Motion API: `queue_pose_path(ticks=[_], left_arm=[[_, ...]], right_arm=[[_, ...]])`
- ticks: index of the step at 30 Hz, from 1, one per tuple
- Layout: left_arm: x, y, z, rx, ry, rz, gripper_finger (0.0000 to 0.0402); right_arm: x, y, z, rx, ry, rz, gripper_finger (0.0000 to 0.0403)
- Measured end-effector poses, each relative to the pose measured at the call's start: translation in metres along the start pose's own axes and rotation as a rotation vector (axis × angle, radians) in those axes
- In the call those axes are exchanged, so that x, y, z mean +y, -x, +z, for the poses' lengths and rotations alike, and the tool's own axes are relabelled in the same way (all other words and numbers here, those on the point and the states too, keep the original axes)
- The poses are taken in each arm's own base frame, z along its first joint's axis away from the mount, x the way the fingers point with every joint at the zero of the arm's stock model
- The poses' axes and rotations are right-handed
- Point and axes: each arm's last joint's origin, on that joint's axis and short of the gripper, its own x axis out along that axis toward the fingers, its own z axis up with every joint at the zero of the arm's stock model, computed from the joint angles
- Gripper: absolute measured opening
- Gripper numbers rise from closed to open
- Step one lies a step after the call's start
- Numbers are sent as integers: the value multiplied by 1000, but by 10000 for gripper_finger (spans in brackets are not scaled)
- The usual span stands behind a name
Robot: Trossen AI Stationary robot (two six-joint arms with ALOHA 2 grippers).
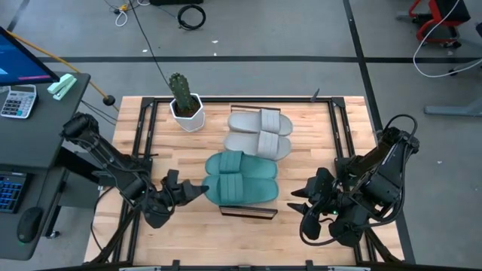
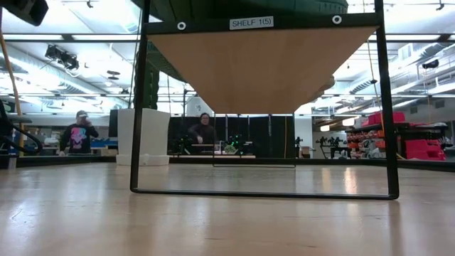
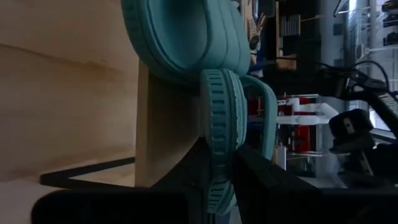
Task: Pick and place slides into the shelf
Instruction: Put the green slipper onto the shelf
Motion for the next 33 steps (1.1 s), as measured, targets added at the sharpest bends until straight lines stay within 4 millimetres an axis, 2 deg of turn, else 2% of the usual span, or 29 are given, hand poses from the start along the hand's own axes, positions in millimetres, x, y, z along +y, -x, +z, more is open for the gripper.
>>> queue_pose_path(ticks=[7, 12, 19, 33], left_arm=[[-9, 8, 11, 2, -50, -21, 56], [-9, 14, 21, 5, -110, 12, 47], [-7, 14, 19, 102, -116, 66, 53], [5, 13, 22, 128, -207, 177, 53]], right_arm=[[0, 0, 0, 0, 2, 0, 172], [0, 0, 0, 0, 4, -1, 172], [0, 0, 0, -1, 4, -1, 172], [0, 0, 0, -9, 3, -4, 171]])
